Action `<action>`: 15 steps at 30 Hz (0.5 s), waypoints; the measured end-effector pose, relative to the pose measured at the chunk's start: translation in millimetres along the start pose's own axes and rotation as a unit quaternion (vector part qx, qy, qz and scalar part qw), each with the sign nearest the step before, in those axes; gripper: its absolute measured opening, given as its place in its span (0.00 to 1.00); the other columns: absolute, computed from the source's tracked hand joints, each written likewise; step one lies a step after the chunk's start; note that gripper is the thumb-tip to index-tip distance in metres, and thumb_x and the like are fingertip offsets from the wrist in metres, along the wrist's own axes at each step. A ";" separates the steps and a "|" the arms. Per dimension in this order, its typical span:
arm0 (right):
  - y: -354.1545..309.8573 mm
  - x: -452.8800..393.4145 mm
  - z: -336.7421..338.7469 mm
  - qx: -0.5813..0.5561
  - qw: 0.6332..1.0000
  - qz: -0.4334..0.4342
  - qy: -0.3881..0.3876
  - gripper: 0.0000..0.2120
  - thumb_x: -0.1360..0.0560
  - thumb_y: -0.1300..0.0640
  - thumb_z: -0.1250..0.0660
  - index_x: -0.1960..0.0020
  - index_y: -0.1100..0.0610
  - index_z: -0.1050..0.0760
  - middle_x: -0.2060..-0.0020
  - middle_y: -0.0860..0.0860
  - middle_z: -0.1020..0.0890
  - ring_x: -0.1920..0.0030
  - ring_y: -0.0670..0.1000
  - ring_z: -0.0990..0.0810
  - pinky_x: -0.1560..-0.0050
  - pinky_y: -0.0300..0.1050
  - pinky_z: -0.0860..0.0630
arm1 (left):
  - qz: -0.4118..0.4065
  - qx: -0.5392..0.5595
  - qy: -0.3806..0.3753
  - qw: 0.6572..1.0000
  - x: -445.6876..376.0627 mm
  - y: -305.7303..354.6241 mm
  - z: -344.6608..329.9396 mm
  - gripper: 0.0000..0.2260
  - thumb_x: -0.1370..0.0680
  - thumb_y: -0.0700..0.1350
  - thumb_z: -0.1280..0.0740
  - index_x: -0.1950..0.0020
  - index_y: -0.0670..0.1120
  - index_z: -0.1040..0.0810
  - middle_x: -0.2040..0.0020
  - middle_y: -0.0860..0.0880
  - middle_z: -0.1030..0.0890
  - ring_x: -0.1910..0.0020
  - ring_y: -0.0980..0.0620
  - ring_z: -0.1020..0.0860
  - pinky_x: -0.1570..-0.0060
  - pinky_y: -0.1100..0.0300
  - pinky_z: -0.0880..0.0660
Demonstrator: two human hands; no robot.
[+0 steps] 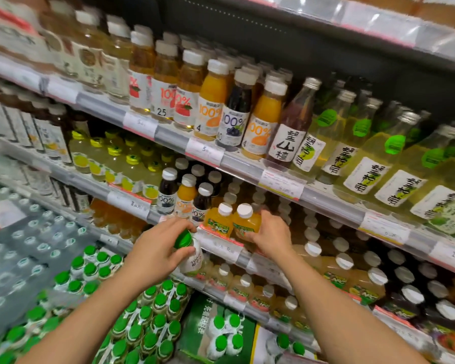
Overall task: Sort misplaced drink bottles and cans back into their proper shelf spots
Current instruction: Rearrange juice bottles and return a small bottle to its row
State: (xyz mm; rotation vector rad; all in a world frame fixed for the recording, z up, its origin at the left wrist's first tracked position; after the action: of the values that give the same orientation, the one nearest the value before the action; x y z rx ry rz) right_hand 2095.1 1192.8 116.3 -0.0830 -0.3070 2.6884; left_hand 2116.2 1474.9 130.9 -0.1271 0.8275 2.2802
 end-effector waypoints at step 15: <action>3.5 -10.2 -28.9 0.137 0.990 0.037 -0.024 0.28 0.32 0.35 0.22 0.43 0.53 0.26 0.49 0.52 0.16 0.47 0.57 0.16 0.60 0.48 0.29 | 0.015 0.022 -0.022 0.999 9.5 -6.9 -18.9 0.17 0.24 0.58 0.29 0.38 0.60 0.27 0.42 0.62 0.24 0.43 0.58 0.24 0.48 0.57 0.25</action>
State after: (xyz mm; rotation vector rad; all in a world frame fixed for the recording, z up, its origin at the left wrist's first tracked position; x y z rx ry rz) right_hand 2106.0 1191.2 87.4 0.0541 0.0539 2.7814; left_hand 2111.0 1473.0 109.4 -0.0453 0.8620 2.2834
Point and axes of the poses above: each hand's wrist, its own x-axis away from the middle knuckle, its own z-axis out of the back of the hand, y = z × x, the point moved 10 cm from there along -x, towards the middle knuckle
